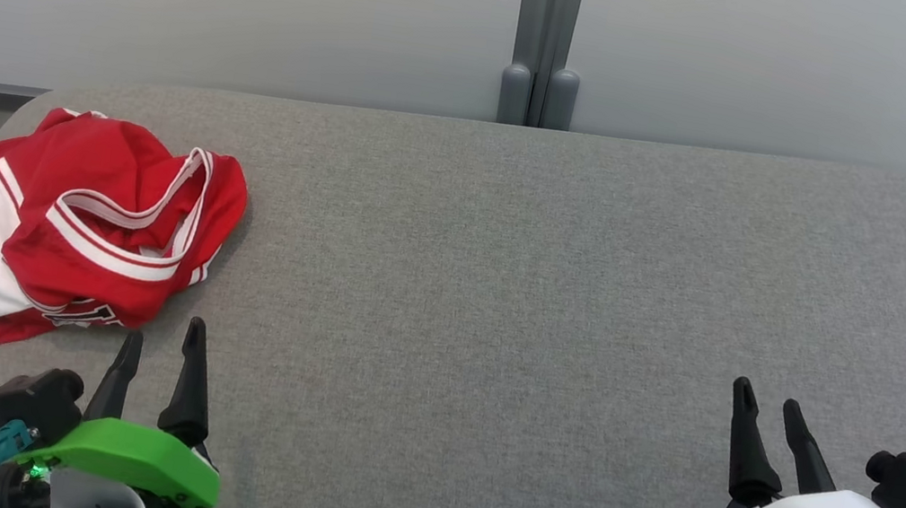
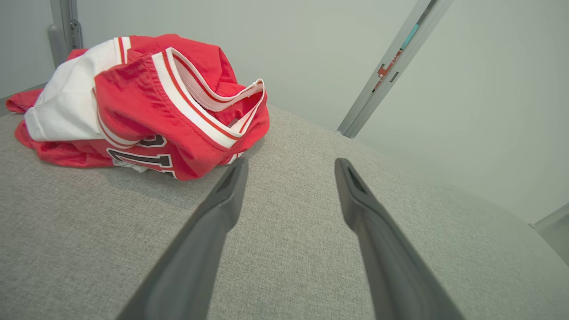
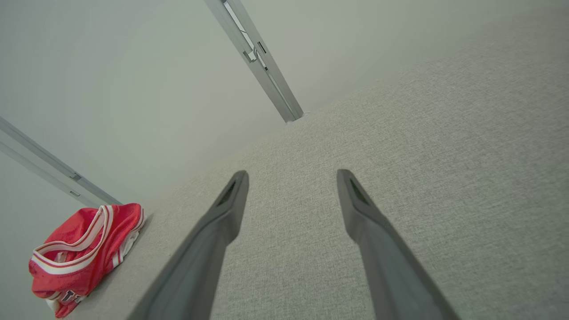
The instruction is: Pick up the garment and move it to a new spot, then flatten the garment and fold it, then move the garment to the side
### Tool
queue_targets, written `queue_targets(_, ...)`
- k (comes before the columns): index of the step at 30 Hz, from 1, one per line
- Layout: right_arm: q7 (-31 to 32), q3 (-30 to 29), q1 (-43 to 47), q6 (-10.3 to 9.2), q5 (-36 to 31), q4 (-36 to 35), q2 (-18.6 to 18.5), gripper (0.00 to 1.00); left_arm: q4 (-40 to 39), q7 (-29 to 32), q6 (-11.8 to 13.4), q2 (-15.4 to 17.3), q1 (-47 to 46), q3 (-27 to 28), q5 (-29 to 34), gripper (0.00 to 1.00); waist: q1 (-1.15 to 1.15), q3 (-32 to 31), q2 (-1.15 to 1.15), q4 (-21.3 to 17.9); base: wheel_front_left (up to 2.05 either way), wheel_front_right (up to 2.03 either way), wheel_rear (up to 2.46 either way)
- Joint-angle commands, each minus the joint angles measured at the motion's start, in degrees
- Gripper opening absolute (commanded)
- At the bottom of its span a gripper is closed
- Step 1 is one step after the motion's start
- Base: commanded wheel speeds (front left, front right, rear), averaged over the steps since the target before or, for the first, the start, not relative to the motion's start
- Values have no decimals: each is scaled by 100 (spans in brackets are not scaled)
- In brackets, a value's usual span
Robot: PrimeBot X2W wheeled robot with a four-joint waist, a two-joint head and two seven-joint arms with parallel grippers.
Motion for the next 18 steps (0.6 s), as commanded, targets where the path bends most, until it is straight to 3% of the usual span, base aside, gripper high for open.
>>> queue_targets(1, -47, 18, -10, 1, -152, -79, -32, 100, -63, -59, 36, 38, 16, -25, 157, 100, 0, -4, 0, 2, 0, 0, 0)
queue_targets(18, -197, 109, 27, 2, -989, -52, -39, 100, 0, -291, 107, 29, 76, -166, 968, 100, 0, -50, 0, 31, 0, 0, 0)
